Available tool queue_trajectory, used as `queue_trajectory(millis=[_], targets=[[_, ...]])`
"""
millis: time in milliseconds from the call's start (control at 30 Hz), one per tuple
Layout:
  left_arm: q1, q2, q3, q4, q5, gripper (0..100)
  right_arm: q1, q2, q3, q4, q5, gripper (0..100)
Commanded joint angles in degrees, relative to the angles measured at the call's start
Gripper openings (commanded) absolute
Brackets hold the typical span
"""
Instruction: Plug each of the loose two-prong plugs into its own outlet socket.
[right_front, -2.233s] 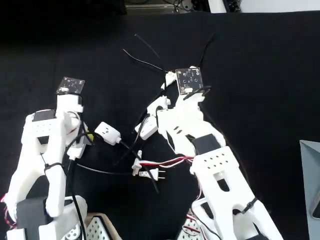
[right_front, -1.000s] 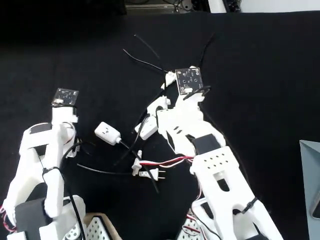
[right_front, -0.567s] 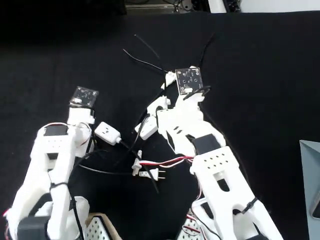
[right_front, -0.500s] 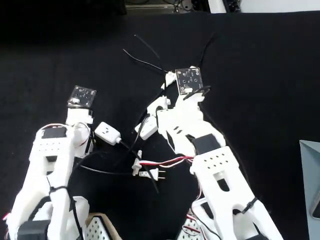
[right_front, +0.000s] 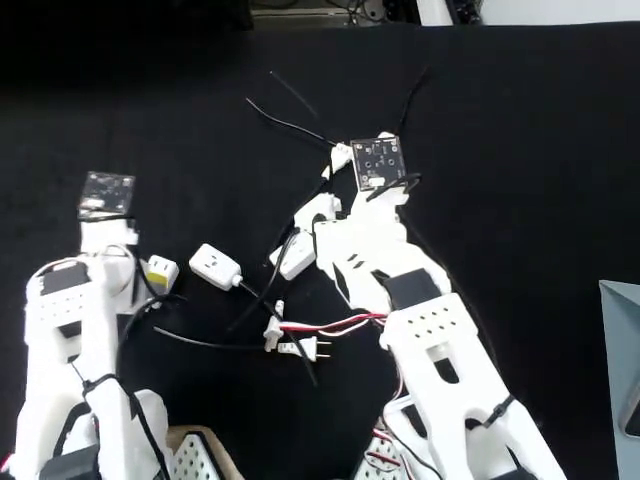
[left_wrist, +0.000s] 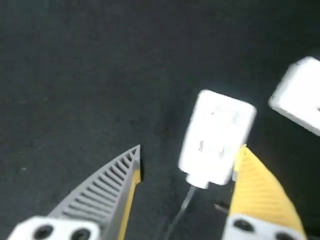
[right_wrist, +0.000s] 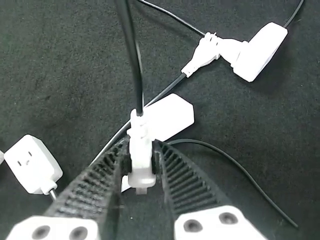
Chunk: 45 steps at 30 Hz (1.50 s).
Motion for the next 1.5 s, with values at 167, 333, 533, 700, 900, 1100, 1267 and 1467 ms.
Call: queue_trajectory(millis=[167, 333, 533, 700, 900, 1100, 1267, 1467], targets=[[-0.04, -1.41, -6.90, 7.74, -0.62, 30, 0.70, -1.27, -0.40, -1.14, 0.44, 1.2], [1.80, -0.44, -5.14, 5.98, -0.44, 29, 0.70, -1.27, -0.40, -1.05, 0.44, 1.2], [1.54, 6.68, -2.59, -4.75, -0.53, 29, 0.62, -1.27, -0.40, -0.97, 0.44, 1.2], [1.89, 16.79, -7.25, -6.95, -0.53, 26, 0.62, -1.27, -0.40, -0.97, 0.44, 1.2], [5.49, 19.78, -9.54, -3.34, -0.62, 16, 0.62, -1.27, -0.40, -0.97, 0.44, 1.2], [13.67, 11.69, -4.97, -0.44, -0.70, 16, 0.62, -1.27, -0.40, -0.97, 0.44, 1.2], [18.77, 1.67, 1.54, -0.44, -4.75, 16, 0.62, -1.27, -0.40, -0.88, 0.44, 1.2], [14.73, -4.22, 4.88, -0.44, -5.10, 32, 0.62, -1.27, -0.40, -0.88, 0.44, 1.2]])
